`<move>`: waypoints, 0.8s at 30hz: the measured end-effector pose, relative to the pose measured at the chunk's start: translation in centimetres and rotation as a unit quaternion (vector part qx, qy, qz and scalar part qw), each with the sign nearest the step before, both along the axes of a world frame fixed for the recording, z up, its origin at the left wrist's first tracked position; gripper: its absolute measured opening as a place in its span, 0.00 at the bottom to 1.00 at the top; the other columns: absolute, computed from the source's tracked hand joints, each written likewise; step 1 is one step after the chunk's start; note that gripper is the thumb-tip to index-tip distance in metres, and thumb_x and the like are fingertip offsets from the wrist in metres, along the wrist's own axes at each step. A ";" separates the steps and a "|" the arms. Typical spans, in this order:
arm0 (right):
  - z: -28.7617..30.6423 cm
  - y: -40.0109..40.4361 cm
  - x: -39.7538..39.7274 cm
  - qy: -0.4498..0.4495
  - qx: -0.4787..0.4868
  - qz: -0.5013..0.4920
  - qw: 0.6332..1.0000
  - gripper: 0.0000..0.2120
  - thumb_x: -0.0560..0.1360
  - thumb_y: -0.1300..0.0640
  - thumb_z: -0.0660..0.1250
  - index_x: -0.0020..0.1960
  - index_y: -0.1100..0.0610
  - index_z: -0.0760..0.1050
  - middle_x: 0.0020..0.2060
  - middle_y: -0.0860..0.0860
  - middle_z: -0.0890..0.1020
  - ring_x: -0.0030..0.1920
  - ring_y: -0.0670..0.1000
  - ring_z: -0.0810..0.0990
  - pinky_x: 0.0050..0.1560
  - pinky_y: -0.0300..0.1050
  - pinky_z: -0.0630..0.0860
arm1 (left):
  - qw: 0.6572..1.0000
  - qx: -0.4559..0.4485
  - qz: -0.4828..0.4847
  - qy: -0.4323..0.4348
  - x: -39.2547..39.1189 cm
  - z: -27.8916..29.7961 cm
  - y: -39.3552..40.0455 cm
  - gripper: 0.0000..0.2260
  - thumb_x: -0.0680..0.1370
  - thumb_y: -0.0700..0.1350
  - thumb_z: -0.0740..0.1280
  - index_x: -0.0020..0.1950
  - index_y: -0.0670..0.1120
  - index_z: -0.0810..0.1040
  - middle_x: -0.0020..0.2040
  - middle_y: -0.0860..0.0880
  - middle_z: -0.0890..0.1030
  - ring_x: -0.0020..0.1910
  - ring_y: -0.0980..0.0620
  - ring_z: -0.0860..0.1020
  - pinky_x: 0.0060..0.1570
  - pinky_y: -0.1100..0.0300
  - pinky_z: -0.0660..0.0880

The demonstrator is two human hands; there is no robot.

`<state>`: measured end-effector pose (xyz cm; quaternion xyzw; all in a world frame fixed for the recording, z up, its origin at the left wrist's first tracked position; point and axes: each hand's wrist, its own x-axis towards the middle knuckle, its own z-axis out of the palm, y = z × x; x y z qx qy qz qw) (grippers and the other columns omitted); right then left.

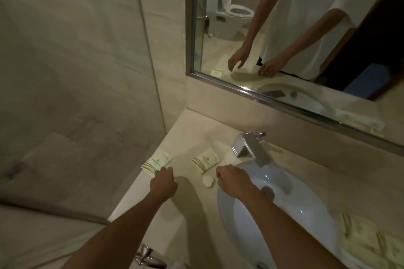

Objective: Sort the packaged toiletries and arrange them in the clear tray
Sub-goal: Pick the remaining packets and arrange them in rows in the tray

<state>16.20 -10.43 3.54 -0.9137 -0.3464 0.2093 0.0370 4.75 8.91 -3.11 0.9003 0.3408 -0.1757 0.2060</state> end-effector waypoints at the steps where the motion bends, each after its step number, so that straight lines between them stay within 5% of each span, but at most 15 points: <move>1: -0.6 0.9 0.0 0.009 -0.001 -0.004 1.000 0.11 0.78 0.56 0.60 0.56 0.57 0.76 0.55 0.56 0.80 0.55 0.57 0.79 0.53 0.49 0.73 | 1.000 0.020 -0.012 -0.002 -0.2 -0.6 0.8 0.18 0.76 0.47 0.62 0.64 0.46 0.68 0.65 0.45 0.69 0.65 0.44 0.68 0.58 0.48 0.72; 7: -4.6 4.3 0.5 0.033 -0.025 -0.008 0.999 0.18 0.79 0.52 0.57 0.68 0.53 0.69 0.65 0.54 0.70 0.66 0.55 0.68 0.61 0.50 0.70 | 0.998 0.050 -0.047 0.013 -0.1 -2.8 4.6 0.29 0.75 0.46 0.63 0.74 0.47 0.57 0.78 0.46 0.53 0.73 0.41 0.58 0.64 0.46 0.67; 15: -7.9 8.1 2.6 0.041 0.002 -0.111 0.993 0.15 0.78 0.56 0.61 0.63 0.53 0.74 0.62 0.55 0.71 0.65 0.55 0.69 0.60 0.49 0.72 | 0.996 0.070 -0.051 -0.010 1.1 -4.7 7.6 0.14 0.79 0.43 0.57 0.64 0.46 0.70 0.66 0.45 0.70 0.64 0.44 0.68 0.59 0.49 0.71; 24: -10.1 9.2 3.9 -0.021 0.021 -0.189 0.981 0.07 0.71 0.53 0.72 0.47 0.52 0.77 0.57 0.52 0.74 0.59 0.54 0.71 0.56 0.46 0.71 | 0.995 0.087 -0.018 -0.039 2.6 -5.8 9.3 0.07 0.77 0.44 0.63 0.54 0.48 0.75 0.60 0.46 0.74 0.59 0.45 0.70 0.57 0.50 0.67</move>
